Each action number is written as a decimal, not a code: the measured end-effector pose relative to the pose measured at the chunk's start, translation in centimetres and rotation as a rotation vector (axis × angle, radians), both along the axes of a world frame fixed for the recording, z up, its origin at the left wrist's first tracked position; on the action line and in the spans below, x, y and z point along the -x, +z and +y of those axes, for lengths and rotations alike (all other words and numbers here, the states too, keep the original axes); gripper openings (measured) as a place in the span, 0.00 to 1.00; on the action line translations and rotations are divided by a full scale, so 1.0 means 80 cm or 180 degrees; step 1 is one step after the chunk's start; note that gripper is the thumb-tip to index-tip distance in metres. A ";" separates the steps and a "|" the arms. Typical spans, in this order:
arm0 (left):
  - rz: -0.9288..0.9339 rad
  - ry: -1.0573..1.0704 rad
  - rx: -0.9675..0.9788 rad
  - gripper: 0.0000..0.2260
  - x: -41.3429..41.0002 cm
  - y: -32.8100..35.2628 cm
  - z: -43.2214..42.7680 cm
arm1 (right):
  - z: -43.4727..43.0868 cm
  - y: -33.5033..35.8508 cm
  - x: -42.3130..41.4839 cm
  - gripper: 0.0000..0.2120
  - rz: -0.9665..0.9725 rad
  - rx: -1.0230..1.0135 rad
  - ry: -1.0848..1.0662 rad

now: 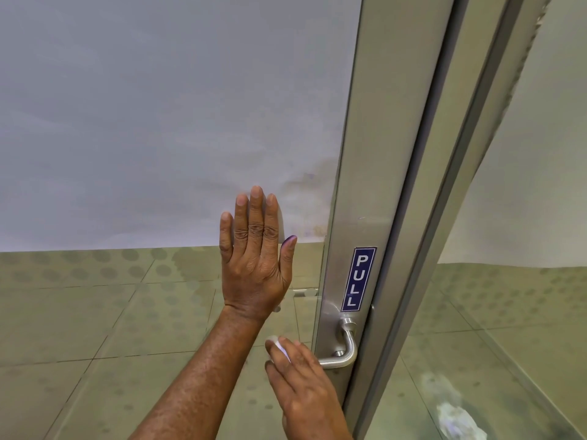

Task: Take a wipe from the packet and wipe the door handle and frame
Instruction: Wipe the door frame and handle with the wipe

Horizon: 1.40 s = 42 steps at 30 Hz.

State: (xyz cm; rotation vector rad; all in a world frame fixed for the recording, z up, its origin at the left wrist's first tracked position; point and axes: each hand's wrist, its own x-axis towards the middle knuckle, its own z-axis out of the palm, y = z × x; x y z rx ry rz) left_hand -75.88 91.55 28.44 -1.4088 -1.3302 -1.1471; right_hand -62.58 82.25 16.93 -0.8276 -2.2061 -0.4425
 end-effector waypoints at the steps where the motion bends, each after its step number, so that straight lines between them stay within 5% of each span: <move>1: 0.0002 -0.0003 -0.0006 0.29 0.000 0.000 0.000 | 0.000 -0.002 -0.005 0.27 0.0038 -0.0082 0.0073; 15: -0.0008 0.0028 0.0041 0.29 -0.002 0.001 -0.004 | 0.024 -0.046 -0.103 0.20 0.0297 -0.0062 0.0591; 26: -0.0037 0.0038 0.0113 0.29 -0.001 0.002 -0.006 | 0.025 -0.049 -0.129 0.40 0.0869 0.0647 0.0193; 34: -0.0191 -0.0143 0.0466 0.27 -0.007 0.009 -0.030 | 0.003 -0.007 -0.141 0.19 0.1755 0.2326 -0.0363; 42: -0.0329 -0.0829 0.0634 0.26 -0.038 0.023 -0.113 | -0.065 0.037 -0.158 0.17 0.2619 0.2389 -0.0470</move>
